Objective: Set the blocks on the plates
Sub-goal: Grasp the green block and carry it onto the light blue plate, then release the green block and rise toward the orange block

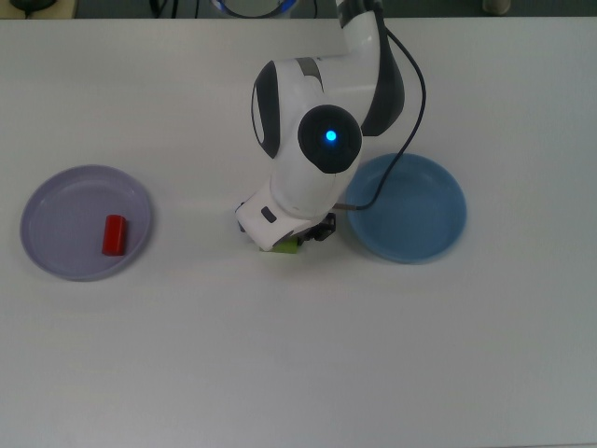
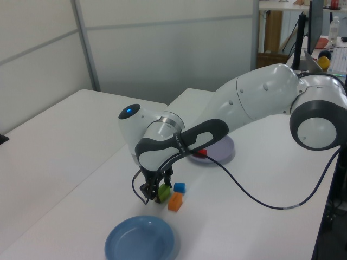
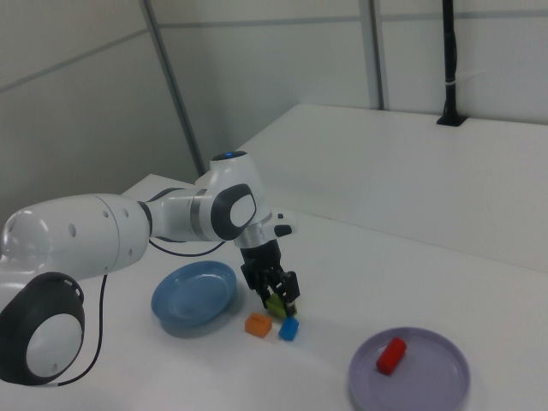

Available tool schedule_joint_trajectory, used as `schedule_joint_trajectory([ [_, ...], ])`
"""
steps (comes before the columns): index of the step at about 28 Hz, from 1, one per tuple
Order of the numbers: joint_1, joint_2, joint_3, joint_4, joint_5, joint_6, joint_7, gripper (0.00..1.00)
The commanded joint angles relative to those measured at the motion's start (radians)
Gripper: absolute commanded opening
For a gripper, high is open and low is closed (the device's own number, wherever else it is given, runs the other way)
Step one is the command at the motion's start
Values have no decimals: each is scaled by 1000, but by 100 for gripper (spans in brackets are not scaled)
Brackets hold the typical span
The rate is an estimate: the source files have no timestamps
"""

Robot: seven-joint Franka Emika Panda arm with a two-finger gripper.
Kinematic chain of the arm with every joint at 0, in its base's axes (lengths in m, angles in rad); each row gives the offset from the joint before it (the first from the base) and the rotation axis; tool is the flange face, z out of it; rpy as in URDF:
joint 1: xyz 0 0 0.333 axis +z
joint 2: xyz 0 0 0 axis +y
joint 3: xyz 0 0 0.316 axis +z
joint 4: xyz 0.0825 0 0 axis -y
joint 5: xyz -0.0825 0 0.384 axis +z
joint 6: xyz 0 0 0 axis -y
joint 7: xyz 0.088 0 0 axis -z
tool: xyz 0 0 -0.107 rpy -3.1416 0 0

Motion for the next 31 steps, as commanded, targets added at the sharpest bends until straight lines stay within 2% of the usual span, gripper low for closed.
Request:
schedule_joint_trajectory([
  [1, 10, -16, -8, -16, -2, 31, 23, 0],
  [5, 10, -41, 1, -16, 1, 29, 24, 0],
  [8, 12, -55, 27, -14, 1, 28, 24, 0],
  [12, 12, -84, 75, -14, 0, 18, 24, 0],
  [13, 12, -90, 99, -14, 0, 18, 27, 0],
  [16, 18, -88, 125, -16, -3, 17, 38, 0],
  [23, 86, -73, 132, -28, -16, 15, 43, 0],
  [31, 124, -65, 132, -26, -17, 6, 46, 0],
])
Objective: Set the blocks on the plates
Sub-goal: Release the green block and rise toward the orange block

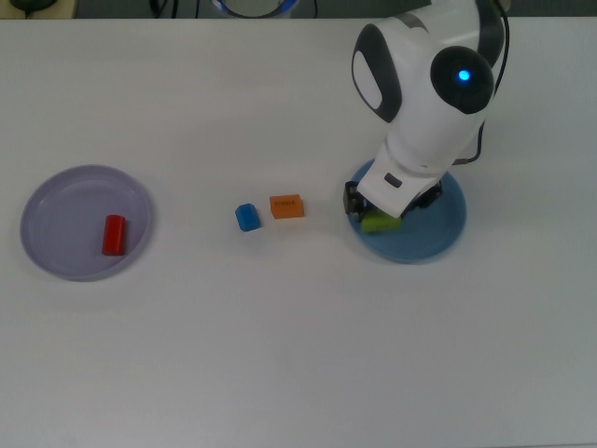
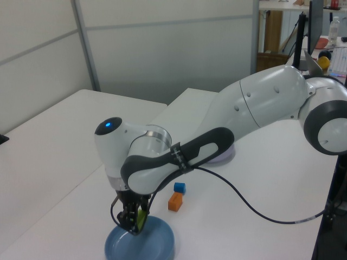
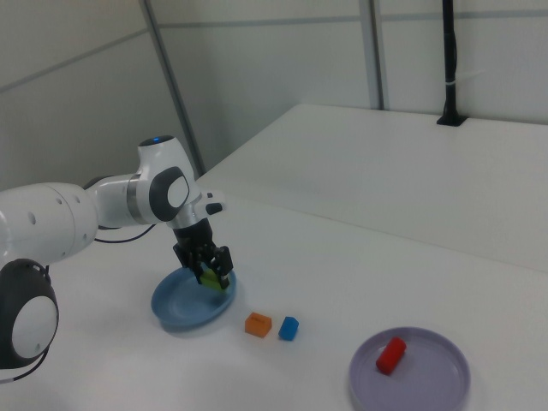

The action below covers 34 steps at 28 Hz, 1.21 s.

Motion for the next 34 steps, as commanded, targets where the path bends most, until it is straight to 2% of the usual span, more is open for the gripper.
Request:
schedule_joint_trajectory([
  [1, 32, -12, -7, -14, -17, -7, 21, 0],
  [4, 41, -12, -7, -14, -19, -8, 21, 11],
  [5, 41, -12, -8, -15, -19, -8, 21, 18],
  [6, 42, -12, -8, -14, -19, -8, 21, 46],
  [7, 42, -12, -7, -14, -20, -10, 21, 57],
  [10, 42, -10, -8, -14, -20, -22, 21, 74],
  [11, 42, -12, -7, -14, -20, -26, 19, 85],
  [14, 42, -13, -7, -12, -19, -39, 19, 91],
  [16, 42, -18, -11, -8, -19, -59, 13, 100],
  [21, 26, -39, -21, -4, -10, -79, -7, 100],
  [27, -69, -79, -19, -3, 18, -157, -125, 100],
  [34, -139, -81, -24, -9, 0, -273, -199, 100],
])
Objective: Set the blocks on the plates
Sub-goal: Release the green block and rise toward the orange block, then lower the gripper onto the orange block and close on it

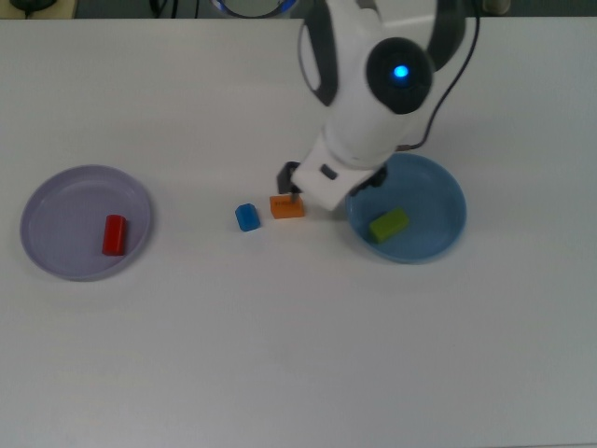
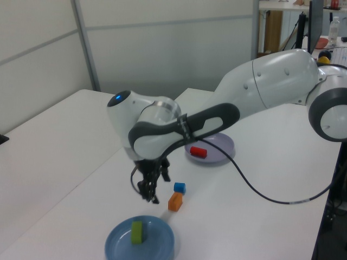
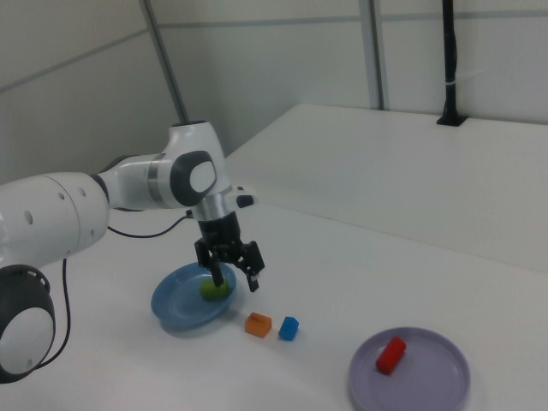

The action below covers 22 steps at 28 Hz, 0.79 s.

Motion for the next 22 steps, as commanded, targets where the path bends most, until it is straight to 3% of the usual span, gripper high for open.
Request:
schedule_joint_trajectory([
  [1, -28, -14, -6, -26, 0, -67, -49, 100],
  [9, -43, -1, -43, -29, -10, -95, -130, 100],
  [22, -33, 49, -45, -29, -37, -87, -139, 100],
])
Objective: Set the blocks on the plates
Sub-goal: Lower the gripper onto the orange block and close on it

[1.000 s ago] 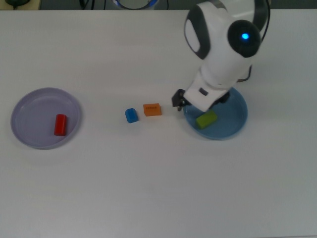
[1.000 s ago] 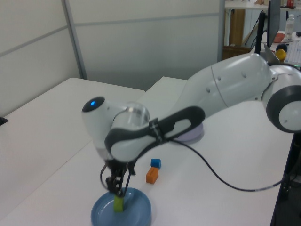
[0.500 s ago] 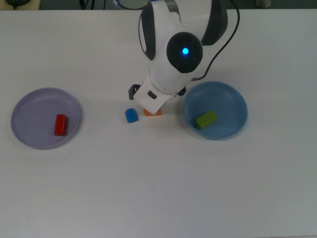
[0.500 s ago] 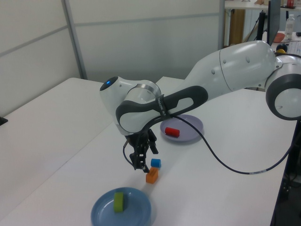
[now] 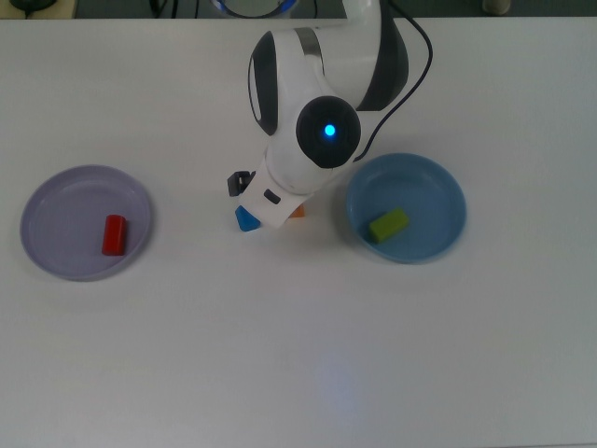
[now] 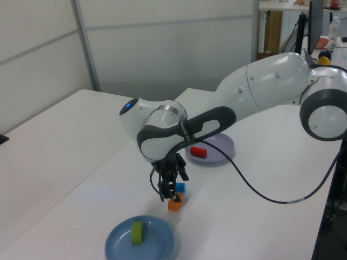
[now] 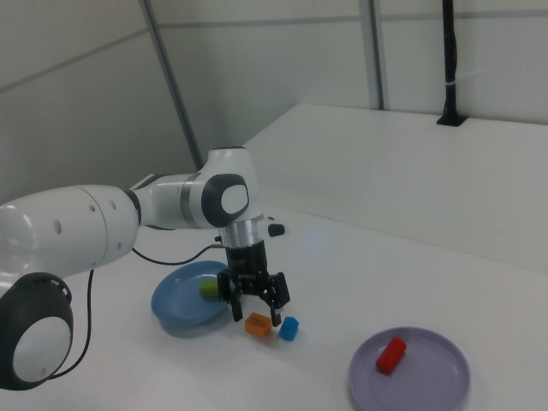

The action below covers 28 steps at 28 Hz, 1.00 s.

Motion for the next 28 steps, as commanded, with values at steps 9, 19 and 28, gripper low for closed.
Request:
schedule_joint_trajectory([
  [9, 21, 21, -2, -4, -19, -1, -12, 100],
  [19, 33, 30, 3, -4, -19, 22, -9, 100],
  [28, 40, 50, 3, -4, -19, 75, 5, 93],
])
